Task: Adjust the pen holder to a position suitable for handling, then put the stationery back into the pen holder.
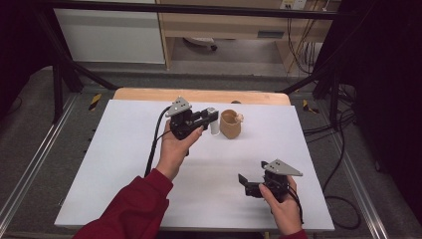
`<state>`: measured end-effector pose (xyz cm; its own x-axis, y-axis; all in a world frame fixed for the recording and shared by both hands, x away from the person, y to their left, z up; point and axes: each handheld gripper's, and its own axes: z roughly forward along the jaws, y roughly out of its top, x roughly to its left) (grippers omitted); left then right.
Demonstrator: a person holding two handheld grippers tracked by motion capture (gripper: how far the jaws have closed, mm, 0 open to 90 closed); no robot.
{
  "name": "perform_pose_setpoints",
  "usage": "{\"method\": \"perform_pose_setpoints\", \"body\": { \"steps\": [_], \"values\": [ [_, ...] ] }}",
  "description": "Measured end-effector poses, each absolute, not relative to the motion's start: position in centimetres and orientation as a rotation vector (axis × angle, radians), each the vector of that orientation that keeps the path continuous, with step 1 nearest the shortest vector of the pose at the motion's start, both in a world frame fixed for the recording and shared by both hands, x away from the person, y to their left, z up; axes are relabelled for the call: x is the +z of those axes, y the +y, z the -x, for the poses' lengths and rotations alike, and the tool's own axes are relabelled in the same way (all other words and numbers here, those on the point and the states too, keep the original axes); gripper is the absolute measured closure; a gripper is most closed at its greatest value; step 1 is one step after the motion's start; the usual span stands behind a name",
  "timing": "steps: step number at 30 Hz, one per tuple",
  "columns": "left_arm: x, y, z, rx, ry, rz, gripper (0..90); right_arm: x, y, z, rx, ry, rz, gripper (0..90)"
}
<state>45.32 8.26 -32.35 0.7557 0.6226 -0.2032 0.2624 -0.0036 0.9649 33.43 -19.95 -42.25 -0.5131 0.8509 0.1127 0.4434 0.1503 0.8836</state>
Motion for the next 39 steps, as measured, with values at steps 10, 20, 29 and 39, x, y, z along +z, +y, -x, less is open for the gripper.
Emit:
{"method": "perform_pose_setpoints", "body": {
  "steps": [10,20,29,39],
  "values": [
    [-31.9,7.7,-46.3,0.366,0.728,-1.593,71.3,-42.4,-20.0,-33.7,1.317,1.996,-1.215,3.4],
    [-31.2,7.2,-47.2,0.414,0.714,-1.597,71.3,-42.5,-20.0,-33.8,1.309,1.983,-1.208,3.6],
    [-30.7,6.1,-49.2,0.469,0.714,-1.611,71.3,-42.5,-19.8,-33.8,1.314,1.985,-1.205,3.6],
    [-31.1,4.4,-51.9,0.522,0.717,-1.62,71.3,-42.4,-20.0,-33.9,1.317,1.987,-1.205,3.5]
  ]
}}
